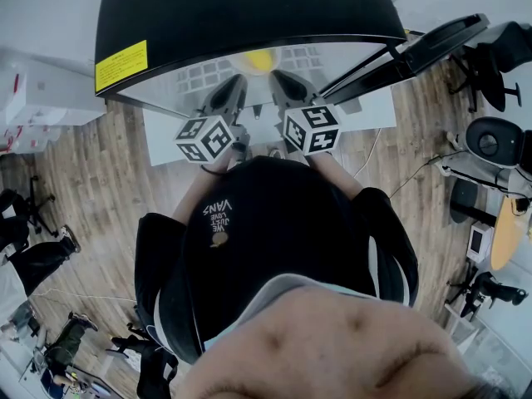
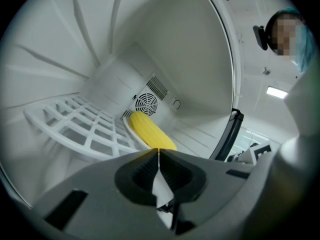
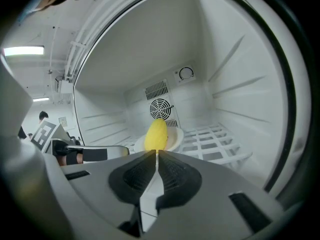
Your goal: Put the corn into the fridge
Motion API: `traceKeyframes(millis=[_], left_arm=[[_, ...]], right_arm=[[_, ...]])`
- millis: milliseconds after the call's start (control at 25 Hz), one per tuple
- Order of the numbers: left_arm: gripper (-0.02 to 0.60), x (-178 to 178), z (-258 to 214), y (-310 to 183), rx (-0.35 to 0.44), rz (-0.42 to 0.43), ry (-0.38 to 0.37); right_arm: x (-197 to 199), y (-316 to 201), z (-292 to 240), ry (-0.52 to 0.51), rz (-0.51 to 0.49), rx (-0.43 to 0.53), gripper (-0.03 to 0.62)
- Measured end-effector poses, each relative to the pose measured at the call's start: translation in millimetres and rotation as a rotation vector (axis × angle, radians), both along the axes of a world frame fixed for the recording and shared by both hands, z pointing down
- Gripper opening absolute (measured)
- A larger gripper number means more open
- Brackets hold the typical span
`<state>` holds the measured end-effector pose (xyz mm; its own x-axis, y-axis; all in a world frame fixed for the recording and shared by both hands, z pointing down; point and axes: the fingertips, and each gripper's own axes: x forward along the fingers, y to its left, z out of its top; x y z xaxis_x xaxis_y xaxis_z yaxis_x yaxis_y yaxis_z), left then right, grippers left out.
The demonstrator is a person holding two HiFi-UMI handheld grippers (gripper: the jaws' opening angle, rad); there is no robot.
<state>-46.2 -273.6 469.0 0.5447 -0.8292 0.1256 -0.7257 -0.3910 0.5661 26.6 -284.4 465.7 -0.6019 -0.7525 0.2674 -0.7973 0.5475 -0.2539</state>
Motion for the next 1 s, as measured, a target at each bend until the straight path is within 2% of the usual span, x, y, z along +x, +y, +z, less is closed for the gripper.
traceKeyframes(millis=[1000], left_arm=[[0.017,1.2,-6.5,19.9,0.021,0.081,-0.032]], right_arm=[[3.3,25.4,-9.0,0.016,0.069,0.025,0.025]])
